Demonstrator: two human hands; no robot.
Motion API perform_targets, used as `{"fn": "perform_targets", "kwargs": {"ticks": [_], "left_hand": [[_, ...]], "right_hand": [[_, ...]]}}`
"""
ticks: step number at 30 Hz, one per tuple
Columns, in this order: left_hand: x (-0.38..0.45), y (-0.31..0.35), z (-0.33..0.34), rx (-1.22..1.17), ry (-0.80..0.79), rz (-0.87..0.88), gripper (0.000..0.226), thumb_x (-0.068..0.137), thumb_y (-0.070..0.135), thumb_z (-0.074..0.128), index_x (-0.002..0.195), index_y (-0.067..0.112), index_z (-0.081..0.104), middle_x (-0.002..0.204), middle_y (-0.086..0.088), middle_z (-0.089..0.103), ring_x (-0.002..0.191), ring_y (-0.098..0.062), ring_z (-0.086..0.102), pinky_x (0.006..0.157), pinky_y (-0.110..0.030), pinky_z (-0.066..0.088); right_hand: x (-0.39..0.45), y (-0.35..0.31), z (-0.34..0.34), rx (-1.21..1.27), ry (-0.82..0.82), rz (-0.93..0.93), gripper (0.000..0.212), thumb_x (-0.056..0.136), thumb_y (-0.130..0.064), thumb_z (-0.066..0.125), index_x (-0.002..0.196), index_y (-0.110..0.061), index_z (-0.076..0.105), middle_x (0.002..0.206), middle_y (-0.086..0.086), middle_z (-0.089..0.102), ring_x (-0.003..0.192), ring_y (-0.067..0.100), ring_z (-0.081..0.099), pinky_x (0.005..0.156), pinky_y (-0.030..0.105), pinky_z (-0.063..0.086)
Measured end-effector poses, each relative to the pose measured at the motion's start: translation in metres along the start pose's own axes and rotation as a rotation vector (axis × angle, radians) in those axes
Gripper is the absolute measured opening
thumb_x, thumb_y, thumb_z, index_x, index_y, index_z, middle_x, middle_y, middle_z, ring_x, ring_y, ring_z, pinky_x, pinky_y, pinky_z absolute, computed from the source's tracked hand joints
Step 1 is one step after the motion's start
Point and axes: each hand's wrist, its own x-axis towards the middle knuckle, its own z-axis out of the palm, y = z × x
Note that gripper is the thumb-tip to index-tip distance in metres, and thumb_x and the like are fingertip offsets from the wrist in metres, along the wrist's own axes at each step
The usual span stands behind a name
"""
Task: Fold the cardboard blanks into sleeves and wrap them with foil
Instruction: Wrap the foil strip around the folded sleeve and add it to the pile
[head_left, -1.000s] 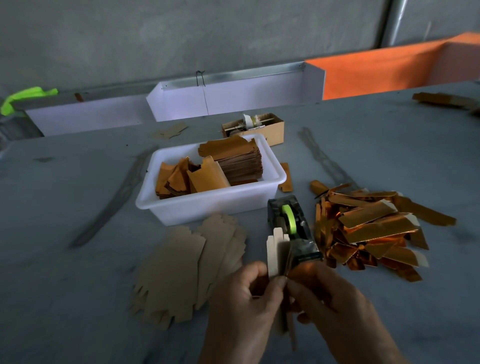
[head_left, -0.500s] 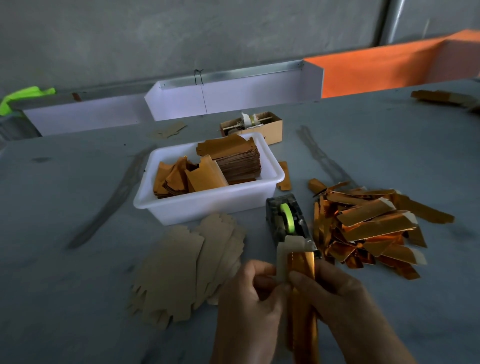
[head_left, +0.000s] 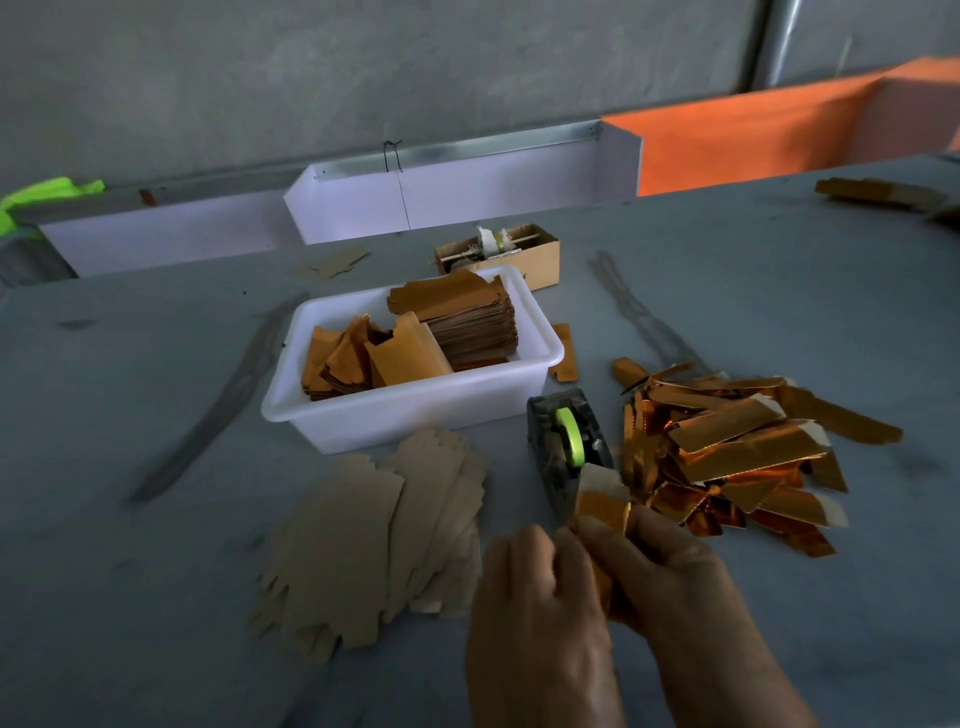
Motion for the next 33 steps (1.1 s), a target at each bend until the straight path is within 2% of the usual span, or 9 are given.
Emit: {"fn": "perform_targets", "kwargs": {"ticks": [5, 9, 11, 14, 18, 22, 25, 29, 33], "left_hand": [[-0.004, 0.002, 0.012, 0.058, -0.217, -0.080, 0.044, 0.063, 0.022, 0.030, 0.062, 0.015, 0.074, 0.059, 0.003, 0.057, 0.067, -0.010, 0.042, 0.040, -0.013, 0.038], [-0.005, 0.002, 0.013, -0.054, -0.025, -0.015, 0.018, 0.065, 0.018, 0.060, 0.074, 0.023, 0.075, 0.068, 0.004, 0.060, 0.071, -0.010, 0.051, 0.039, -0.013, 0.040], [-0.008, -0.004, 0.010, -0.320, -0.126, -0.137, 0.033, 0.065, 0.010, 0.080, 0.089, 0.030, 0.071, 0.084, 0.008, 0.061, 0.076, -0.005, 0.059, 0.052, -0.004, 0.042], [0.003, -0.019, 0.001, -0.903, -0.346, -0.617, 0.016, 0.080, 0.013, 0.073, 0.085, 0.027, 0.066, 0.077, 0.004, 0.071, 0.070, -0.004, 0.067, 0.063, -0.022, 0.056], [0.007, -0.032, -0.004, -1.183, -0.541, -0.730, 0.006, 0.074, 0.018, 0.079, 0.072, 0.015, 0.073, 0.067, -0.007, 0.071, 0.059, -0.018, 0.068, 0.059, -0.032, 0.057], [0.009, -0.035, 0.002, -1.231, -0.432, -0.858, 0.025, 0.084, 0.007, 0.067, 0.063, 0.016, 0.075, 0.057, -0.004, 0.067, 0.047, -0.011, 0.061, 0.045, -0.020, 0.047], [0.013, -0.041, 0.000, -1.224, -0.227, -0.935, 0.018, 0.083, 0.010, 0.068, 0.065, 0.011, 0.070, 0.049, 0.000, 0.059, 0.039, -0.006, 0.050, 0.040, -0.019, 0.038], [0.013, -0.039, 0.000, -1.214, -0.169, -0.900, 0.019, 0.081, 0.016, 0.069, 0.063, 0.013, 0.069, 0.047, 0.002, 0.054, 0.038, -0.004, 0.047, 0.035, -0.015, 0.034], [0.015, -0.031, 0.006, -1.208, -0.153, -0.906, 0.017, 0.085, 0.016, 0.067, 0.070, 0.008, 0.065, 0.047, 0.003, 0.055, 0.038, -0.003, 0.049, 0.034, -0.014, 0.036]], "right_hand": [[-0.002, 0.000, 0.001, -0.103, -0.043, 0.003, 0.031, 0.075, -0.043, 0.060, 0.080, -0.014, 0.067, 0.076, 0.009, 0.068, 0.075, 0.021, 0.067, 0.061, 0.030, 0.054], [-0.001, -0.001, -0.006, -0.053, 0.000, 0.092, 0.012, 0.086, -0.023, 0.060, 0.083, -0.012, 0.065, 0.082, 0.016, 0.066, 0.080, 0.030, 0.064, 0.074, 0.042, 0.054], [0.000, -0.004, -0.010, 0.124, -0.030, 0.151, 0.016, 0.088, -0.019, 0.057, 0.090, -0.006, 0.065, 0.081, 0.016, 0.066, 0.076, 0.028, 0.064, 0.070, 0.038, 0.053], [0.001, -0.008, -0.014, 0.205, -0.045, 0.172, 0.023, 0.089, -0.023, 0.055, 0.083, -0.001, 0.057, 0.074, 0.017, 0.052, 0.070, 0.028, 0.055, 0.069, 0.036, 0.050], [0.001, -0.010, -0.016, 0.170, -0.078, 0.174, 0.033, 0.090, -0.031, 0.051, 0.086, 0.001, 0.057, 0.075, 0.019, 0.051, 0.071, 0.031, 0.057, 0.069, 0.035, 0.052], [0.003, -0.016, -0.029, -0.042, -0.004, -0.034, 0.036, 0.079, -0.045, 0.049, 0.086, -0.013, 0.066, 0.080, 0.009, 0.069, 0.078, 0.022, 0.068, 0.067, 0.031, 0.055], [0.012, -0.014, -0.047, -0.180, 0.175, -0.151, 0.013, 0.083, -0.026, 0.060, 0.083, -0.016, 0.068, 0.078, 0.003, 0.069, 0.081, 0.024, 0.064, 0.074, 0.039, 0.054], [0.022, -0.005, -0.051, -0.355, 0.107, -0.158, 0.010, 0.085, -0.020, 0.063, 0.076, -0.022, 0.069, 0.060, -0.004, 0.064, 0.054, 0.011, 0.052, 0.052, 0.026, 0.042], [0.032, 0.001, -0.042, -0.416, 0.083, -0.192, 0.009, 0.086, -0.026, 0.061, 0.079, -0.029, 0.064, 0.069, -0.007, 0.063, 0.061, 0.002, 0.057, 0.054, 0.015, 0.038]]}}
